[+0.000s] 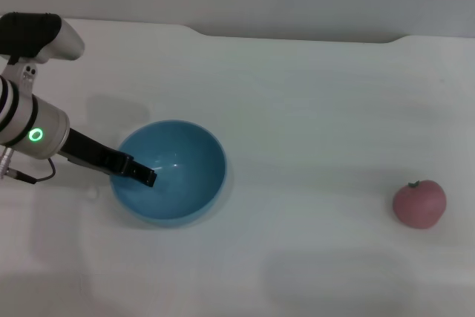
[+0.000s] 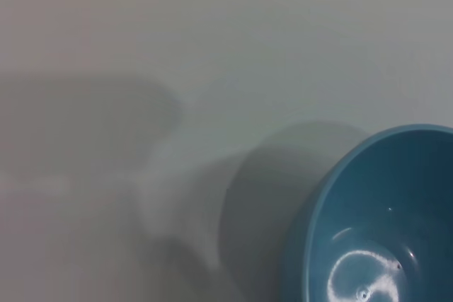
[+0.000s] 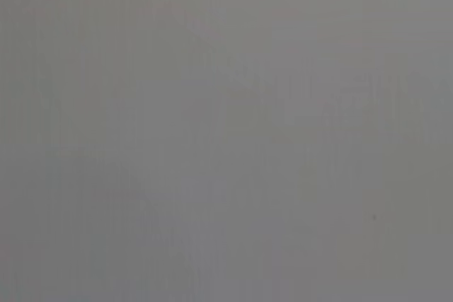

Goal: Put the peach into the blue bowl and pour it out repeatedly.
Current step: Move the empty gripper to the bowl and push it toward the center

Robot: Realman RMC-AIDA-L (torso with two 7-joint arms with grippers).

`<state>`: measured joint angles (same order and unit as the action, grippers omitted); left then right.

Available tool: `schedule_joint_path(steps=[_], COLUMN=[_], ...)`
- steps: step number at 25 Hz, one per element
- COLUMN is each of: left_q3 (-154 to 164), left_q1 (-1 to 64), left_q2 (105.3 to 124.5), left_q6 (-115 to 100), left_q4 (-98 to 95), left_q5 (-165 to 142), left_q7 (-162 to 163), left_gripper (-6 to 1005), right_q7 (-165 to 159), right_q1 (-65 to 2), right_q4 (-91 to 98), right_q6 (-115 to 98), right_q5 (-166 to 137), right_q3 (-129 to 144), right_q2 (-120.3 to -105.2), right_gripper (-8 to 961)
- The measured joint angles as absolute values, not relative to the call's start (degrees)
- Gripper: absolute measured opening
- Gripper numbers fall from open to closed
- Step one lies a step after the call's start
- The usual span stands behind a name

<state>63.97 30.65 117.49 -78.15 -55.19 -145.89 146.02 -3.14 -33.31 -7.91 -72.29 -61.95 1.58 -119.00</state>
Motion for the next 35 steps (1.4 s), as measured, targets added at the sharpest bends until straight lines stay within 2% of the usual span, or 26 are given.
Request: schedule_joint_path(steps=[4, 10, 15, 23, 29, 35], left_q3=[64.19, 64.24, 64.25, 64.25, 64.25, 64.25], left_q1=[30.73, 30.83, 30.99, 31.04, 31.33, 31.86], left_q2=[117.48, 117.41, 117.45, 117.50, 117.47, 117.44], left_q6=[-78.09, -77.97, -77.95, -77.93, -78.03, -78.24], left_q4=[-55.15, -55.19, -55.22, -55.19, -55.38, -55.65], left_q5=[-145.90, -145.90, -145.90, -145.88, -145.90, -145.89], left_q7=[145.89, 146.09, 146.06, 145.85, 145.83, 145.81], left_gripper=[795, 662, 432, 199, 4, -2], right_q7=[-3.10, -3.03, -3.25, -6.73, -34.88, -81.47], right_q1=[-33.31, -33.04, -33.11, -35.66, -38.95, -41.73], right_q4=[-7.91, -7.91, -8.30, -9.03, -2.93, 14.36], right_q6=[-72.49, -72.61, -72.53, -71.32, -60.14, -49.96], right_q5=[-61.95, -61.95, -61.95, -62.40, -66.61, -94.88], right_q3=[1.58, 1.58, 1.58, 1.85, 3.20, 17.17], right_q2=[-119.00, -119.02, -119.05, -118.85, -118.36, -117.33], right_gripper=[482, 481, 479, 477, 475, 474])
